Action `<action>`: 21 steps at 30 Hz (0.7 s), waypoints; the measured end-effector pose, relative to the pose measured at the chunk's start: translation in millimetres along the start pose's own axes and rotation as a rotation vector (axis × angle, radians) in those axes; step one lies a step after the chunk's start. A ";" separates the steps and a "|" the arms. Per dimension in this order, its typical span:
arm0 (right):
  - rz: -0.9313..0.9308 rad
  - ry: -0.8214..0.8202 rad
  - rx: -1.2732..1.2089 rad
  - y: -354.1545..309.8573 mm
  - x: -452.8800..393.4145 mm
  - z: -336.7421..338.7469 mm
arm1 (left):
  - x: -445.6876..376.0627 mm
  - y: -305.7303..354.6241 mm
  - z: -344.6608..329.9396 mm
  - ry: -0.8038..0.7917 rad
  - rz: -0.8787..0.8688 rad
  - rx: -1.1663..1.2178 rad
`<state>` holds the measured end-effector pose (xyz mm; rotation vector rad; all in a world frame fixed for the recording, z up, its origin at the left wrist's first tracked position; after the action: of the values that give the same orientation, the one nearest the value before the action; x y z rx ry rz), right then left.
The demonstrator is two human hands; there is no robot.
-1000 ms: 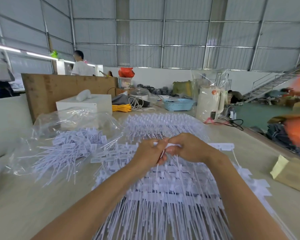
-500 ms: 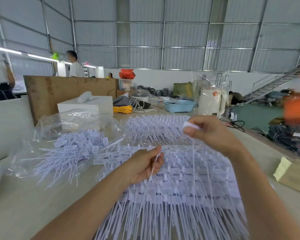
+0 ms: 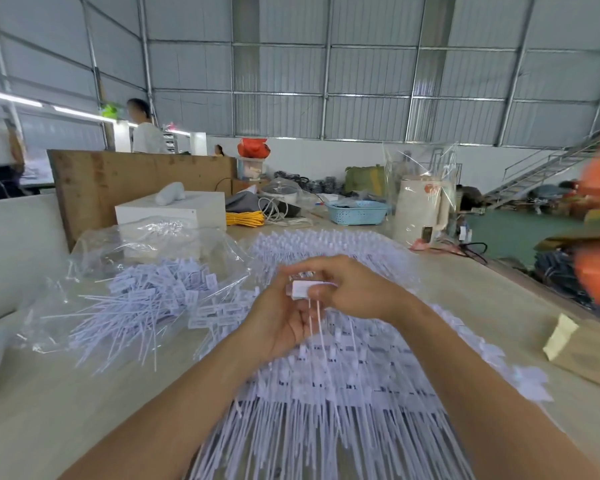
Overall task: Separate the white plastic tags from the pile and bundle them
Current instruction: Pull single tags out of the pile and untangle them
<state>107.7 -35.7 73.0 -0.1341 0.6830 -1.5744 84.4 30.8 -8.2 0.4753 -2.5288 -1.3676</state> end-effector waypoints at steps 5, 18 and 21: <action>-0.102 0.095 0.062 22.9 -17.4 2.6 | 2.0 12.1 7.9 0.064 -0.136 -0.215; -0.085 0.028 0.003 40.9 4.3 -4.3 | 11.4 19.4 7.1 0.209 -0.271 -0.399; -0.031 0.107 0.066 40.2 3.9 -6.3 | 12.4 20.4 11.0 0.255 -0.255 -0.451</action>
<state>139.1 -36.0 46.8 -0.0111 0.7142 -1.6411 65.6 45.0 3.6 0.8327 -1.9287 -1.7736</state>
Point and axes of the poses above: each hand's wrist, its own x-axis away from the middle knuckle, its own z-axis out of the back of the hand, y = z × x, the point moved 8 cm from there along -x, towards the middle knuckle, and after that the axes turned 3 degrees about z, right-handed, at the moved point
